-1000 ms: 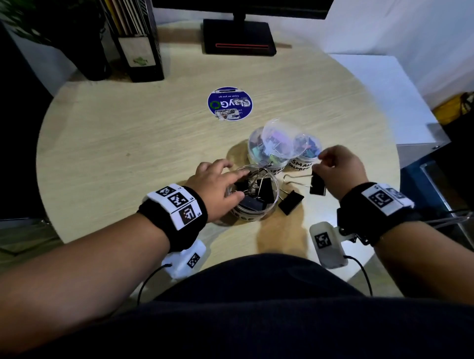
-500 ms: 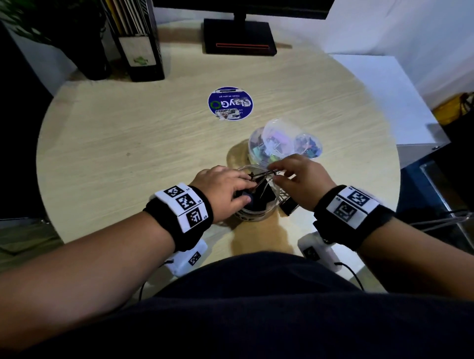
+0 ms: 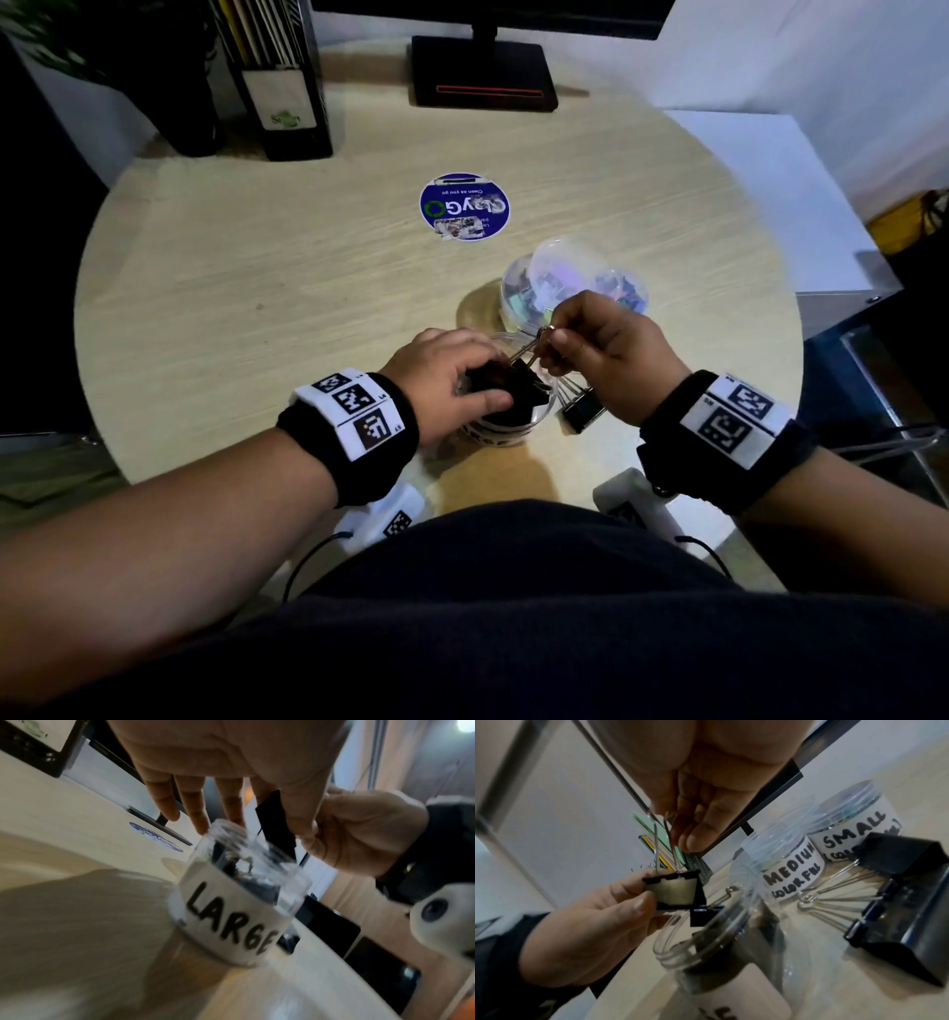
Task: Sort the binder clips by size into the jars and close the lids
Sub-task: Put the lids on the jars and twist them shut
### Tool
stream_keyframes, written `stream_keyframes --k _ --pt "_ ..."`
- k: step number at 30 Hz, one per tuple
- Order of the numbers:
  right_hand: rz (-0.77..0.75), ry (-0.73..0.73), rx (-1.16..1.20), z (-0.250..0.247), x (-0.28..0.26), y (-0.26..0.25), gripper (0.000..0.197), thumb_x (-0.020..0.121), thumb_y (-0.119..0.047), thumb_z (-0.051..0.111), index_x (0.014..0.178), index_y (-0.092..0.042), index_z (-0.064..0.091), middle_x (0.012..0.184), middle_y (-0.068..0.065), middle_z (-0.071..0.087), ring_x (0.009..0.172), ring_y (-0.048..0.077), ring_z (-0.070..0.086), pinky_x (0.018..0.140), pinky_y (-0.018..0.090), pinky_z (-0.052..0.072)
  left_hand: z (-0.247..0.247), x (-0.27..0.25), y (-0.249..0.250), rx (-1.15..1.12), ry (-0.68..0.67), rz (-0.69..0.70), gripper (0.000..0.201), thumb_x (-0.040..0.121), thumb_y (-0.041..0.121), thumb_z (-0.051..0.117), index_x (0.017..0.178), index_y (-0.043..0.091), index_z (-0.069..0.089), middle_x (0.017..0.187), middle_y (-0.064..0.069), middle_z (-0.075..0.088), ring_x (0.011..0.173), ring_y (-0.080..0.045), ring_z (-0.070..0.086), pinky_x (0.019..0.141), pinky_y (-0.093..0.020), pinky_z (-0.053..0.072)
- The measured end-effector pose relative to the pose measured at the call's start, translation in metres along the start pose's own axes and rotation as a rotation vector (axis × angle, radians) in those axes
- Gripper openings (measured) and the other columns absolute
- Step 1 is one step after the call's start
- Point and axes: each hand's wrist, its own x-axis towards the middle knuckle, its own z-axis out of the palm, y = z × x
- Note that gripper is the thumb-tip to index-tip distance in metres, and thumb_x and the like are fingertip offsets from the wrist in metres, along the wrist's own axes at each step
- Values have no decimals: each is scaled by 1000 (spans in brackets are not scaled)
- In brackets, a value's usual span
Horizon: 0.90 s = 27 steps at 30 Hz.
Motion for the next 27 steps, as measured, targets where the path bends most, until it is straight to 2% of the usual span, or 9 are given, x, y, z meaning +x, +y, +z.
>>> stream_keyframes --k 2,5,9,11,13,16,18,23,27 --pt "12 22 43 -2 3 1 19 86 -7 59 79 -24 53 71 0 62 60 2 59 67 23 51 0 3 1 -132 109 2 51 75 56 54 103 15 69 103 1 67 96 -17 57 89 -29 41" --pt "-21 -1 -386 -7 8 4 6 83 -19 67 86 -23 65 75 -14 59 65 -5 53 68 12 38 -5 9 3 -351 235 -177 12 88 27 61 88 17 68 82 -3 68 78 -17 59 76 -28 44" --pt "-266 -210 -845 3 2 12 30 84 -39 50 93 -22 73 93 -6 71 84 23 54 75 33 39 -6 12 -3 -458 201 -280 16 92 21 56 77 26 59 78 -3 63 73 -13 52 72 -25 40" --pt "-316 -266 -1053 12 -6 20 39 84 -45 38 88 -32 74 93 -14 71 80 24 54 74 37 38 -6 12 -4 -439 182 -282 13 92 21 55 80 24 60 75 -2 62 71 -13 51 68 -24 39" --pt "-310 -240 -1152 15 -9 23 43 86 -47 32 86 -35 74 94 -20 69 79 23 52 75 34 28 -7 11 -3 -439 187 -278 11 92 21 56 86 17 65 71 3 59 68 -10 49 65 -19 39" --pt "-211 -378 -1177 15 -9 21 63 83 -57 12 106 -38 67 114 -23 62 100 24 46 82 37 21 -8 11 -2 -415 187 -264 12 92 22 56 89 14 66 81 -7 65 73 -12 53 69 -22 42" --pt "-215 -379 -1183 15 -7 20 68 78 -56 7 113 -40 63 120 -25 59 107 23 44 87 41 24 -9 10 -1 -390 180 -256 13 91 22 56 89 15 66 88 -12 69 77 -15 56 72 -25 44" --pt "-307 -74 -914 7 -1 15 30 75 -20 47 82 -27 76 79 -8 73 73 29 60 70 40 46 -7 12 -1 -408 169 -269 12 92 23 56 84 19 64 85 -8 68 76 -15 56 73 -24 43" --pt "-218 -9 -702 8 3 8 23 83 -7 57 98 -15 73 86 8 73 83 30 65 77 29 47 -7 12 -3 -484 183 -282 16 93 20 54 79 24 61 83 -8 62 77 -17 51 73 -25 39"
